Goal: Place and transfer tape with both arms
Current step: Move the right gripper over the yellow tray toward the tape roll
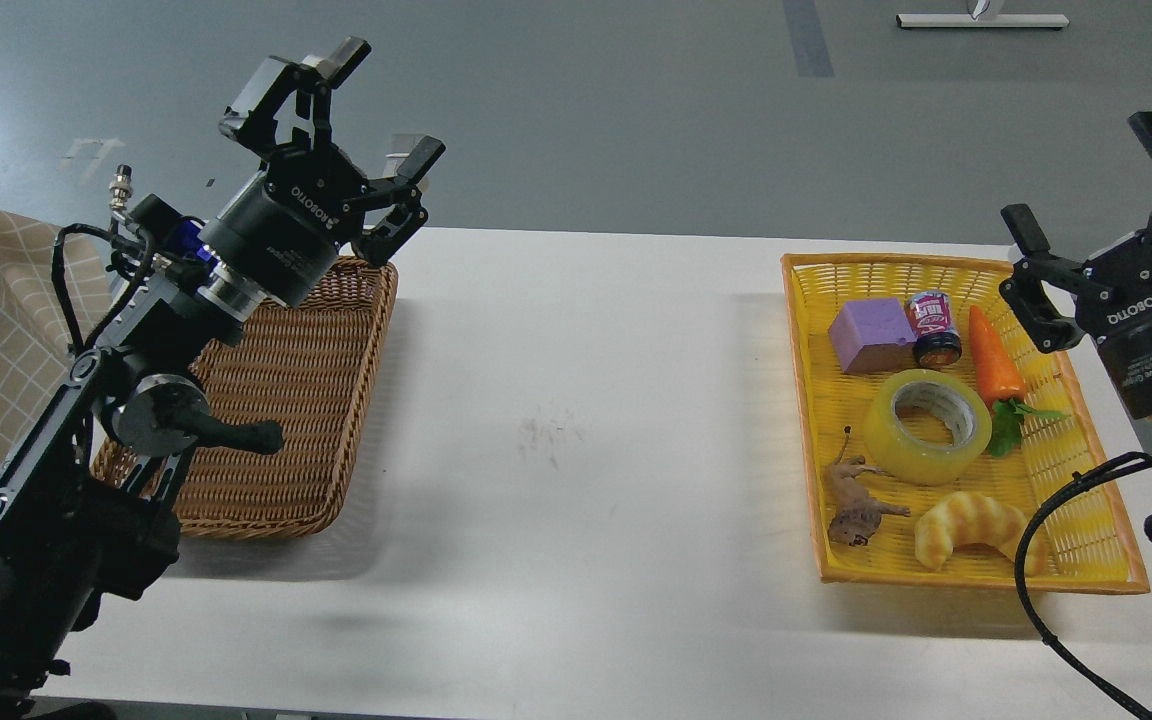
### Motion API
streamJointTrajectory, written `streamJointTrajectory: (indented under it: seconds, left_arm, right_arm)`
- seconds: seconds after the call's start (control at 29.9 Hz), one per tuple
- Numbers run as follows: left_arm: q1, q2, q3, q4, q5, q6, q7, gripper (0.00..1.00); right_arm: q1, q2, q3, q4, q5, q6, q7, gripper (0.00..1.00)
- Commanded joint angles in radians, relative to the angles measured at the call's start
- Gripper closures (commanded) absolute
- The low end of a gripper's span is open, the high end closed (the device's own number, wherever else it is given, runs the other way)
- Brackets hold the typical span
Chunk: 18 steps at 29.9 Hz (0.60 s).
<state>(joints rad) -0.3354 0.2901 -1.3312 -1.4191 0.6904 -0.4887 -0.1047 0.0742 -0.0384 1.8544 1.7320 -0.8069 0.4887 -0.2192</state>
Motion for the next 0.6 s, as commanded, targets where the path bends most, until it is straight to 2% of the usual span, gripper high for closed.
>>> streamJointTrajectory:
  seconds: [0.0,0.57]
  left_arm:
    - [0.009,-0.002,-0.005,0.000,0.000,0.000,-0.001,0.02]
    - [0.015,-0.002,-0.006,0.002,0.001,0.000,-0.001,0.02]
  right_arm:
    - [0.004,0.000,-0.004,0.000,0.000,0.000,0.000,0.00]
    - [0.084,-0.006,-0.118,-0.037,-0.014,0.000,-0.011,0.00]
